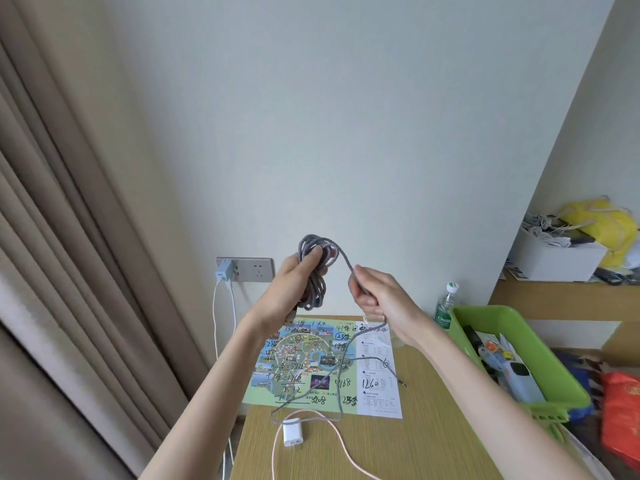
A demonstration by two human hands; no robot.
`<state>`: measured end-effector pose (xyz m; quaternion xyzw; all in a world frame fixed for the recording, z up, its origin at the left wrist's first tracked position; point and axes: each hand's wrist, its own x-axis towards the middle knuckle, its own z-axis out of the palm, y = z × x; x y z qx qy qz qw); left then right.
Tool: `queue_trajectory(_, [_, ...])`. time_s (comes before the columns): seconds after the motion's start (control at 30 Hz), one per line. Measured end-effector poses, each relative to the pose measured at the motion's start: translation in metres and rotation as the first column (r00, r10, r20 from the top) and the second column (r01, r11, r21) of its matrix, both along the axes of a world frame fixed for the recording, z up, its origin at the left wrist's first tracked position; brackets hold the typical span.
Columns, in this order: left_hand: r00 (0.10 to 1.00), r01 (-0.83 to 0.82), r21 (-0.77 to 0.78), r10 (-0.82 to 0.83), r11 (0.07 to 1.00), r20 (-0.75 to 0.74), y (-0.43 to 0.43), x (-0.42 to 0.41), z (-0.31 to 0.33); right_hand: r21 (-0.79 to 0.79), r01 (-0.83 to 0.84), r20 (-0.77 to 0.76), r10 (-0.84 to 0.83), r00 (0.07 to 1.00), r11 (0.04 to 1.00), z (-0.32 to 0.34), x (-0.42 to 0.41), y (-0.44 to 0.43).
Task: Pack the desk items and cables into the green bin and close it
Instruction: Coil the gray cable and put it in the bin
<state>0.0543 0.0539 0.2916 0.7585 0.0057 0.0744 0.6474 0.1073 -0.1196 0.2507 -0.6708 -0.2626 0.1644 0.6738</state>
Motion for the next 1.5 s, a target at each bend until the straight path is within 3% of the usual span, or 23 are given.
queue_trajectory(0.13, [0.999,0.044,-0.101,-0.041,0.994,0.032,-0.013,0.000,0.001,0.019,-0.040,0.021,0.039,0.999,0.999,-0.002,-0.006,0.012])
queue_trajectory(0.27, [0.999,0.009,-0.090,-0.004,0.996,0.054,-0.023,0.001,0.000,0.053,-0.055,-0.001,0.055,0.998,0.997,-0.003,-0.009,0.018])
queue_trajectory(0.37, [0.999,-0.023,-0.184,0.030,0.983,0.037,-0.021,0.002,0.003,-0.002,-0.064,0.007,0.064,0.998,0.998,-0.004,-0.009,0.013])
queue_trajectory(0.5, [1.000,0.003,-0.561,0.009,0.828,0.018,-0.013,0.008,0.008,-0.121,-0.028,0.001,0.028,1.000,0.992,-0.008,-0.007,-0.002])
queue_trajectory(0.67, [0.983,-0.173,-0.611,0.178,0.773,-0.053,0.009,0.013,0.010,-0.167,0.022,-0.046,-0.031,0.998,0.986,-0.016,0.000,-0.021])
queue_trajectory(0.73, [0.963,-0.259,-0.532,0.259,0.806,-0.075,0.020,0.013,0.008,-0.115,-0.007,-0.089,-0.003,0.996,0.993,-0.019,0.001,-0.027])
queue_trajectory(0.83, [0.938,-0.345,-0.163,0.346,0.924,-0.020,0.033,0.014,-0.003,-0.035,-0.038,-0.137,0.033,0.990,0.999,-0.019,0.002,-0.028])
queue_trajectory(0.93, [0.959,-0.276,0.128,0.265,0.953,0.095,0.036,0.016,-0.016,-0.047,-0.086,-0.103,0.081,0.991,0.995,-0.010,-0.001,-0.019])
queue_trajectory(1.03, [0.995,-0.096,0.316,0.082,0.944,0.058,0.031,0.016,-0.027,-0.073,-0.102,-0.050,0.099,0.994,0.992,0.005,-0.002,-0.008])
queue_trajectory(1.2, [0.954,0.298,0.278,-0.272,0.913,-0.128,0.012,0.003,-0.028,-0.120,-0.035,0.050,0.041,0.998,0.992,0.025,0.002,0.004])
queue_trajectory(1.3, [0.899,0.434,0.296,-0.388,0.851,-0.202,0.000,-0.002,-0.032,-0.193,0.017,0.116,0.006,0.993,0.981,0.028,0.005,0.007])
queue_trajectory(1.4, [0.905,0.416,0.208,-0.380,0.885,-0.191,-0.005,-0.003,-0.032,-0.158,0.056,0.096,-0.041,0.995,0.986,0.023,0.008,0.006])
queue_trajectory(1.5, [0.948,0.302,0.096,-0.289,0.948,-0.135,-0.004,-0.001,-0.026,-0.064,0.043,-0.022,-0.044,0.999,0.997,0.013,0.008,-0.001])
